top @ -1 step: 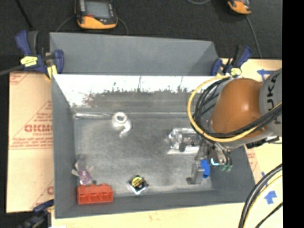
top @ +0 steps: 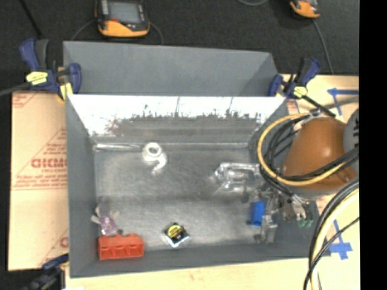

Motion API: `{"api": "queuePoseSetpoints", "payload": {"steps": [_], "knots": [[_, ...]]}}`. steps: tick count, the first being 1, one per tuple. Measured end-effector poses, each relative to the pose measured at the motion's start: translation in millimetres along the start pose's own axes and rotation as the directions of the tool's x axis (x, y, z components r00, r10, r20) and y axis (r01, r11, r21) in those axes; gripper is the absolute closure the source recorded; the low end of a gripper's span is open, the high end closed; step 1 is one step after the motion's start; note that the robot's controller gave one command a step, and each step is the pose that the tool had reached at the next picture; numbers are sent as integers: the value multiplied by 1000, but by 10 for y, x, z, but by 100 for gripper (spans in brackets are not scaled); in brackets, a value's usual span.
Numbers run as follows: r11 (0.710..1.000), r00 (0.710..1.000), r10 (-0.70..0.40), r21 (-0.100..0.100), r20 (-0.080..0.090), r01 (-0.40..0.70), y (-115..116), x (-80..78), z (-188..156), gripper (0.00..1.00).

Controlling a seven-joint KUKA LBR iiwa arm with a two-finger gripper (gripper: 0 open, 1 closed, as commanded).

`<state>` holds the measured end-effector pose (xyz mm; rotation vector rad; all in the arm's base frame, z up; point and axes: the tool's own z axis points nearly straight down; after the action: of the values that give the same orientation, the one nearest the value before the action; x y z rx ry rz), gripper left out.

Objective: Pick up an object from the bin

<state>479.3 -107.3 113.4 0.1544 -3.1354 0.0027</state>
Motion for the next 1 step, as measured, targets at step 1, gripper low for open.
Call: {"api": "queuePoseSetpoints", "payload": {"steps": [1], "knots": [[999, 999, -43, 1, 7, 43, -448, -199, 450, 0]]}}
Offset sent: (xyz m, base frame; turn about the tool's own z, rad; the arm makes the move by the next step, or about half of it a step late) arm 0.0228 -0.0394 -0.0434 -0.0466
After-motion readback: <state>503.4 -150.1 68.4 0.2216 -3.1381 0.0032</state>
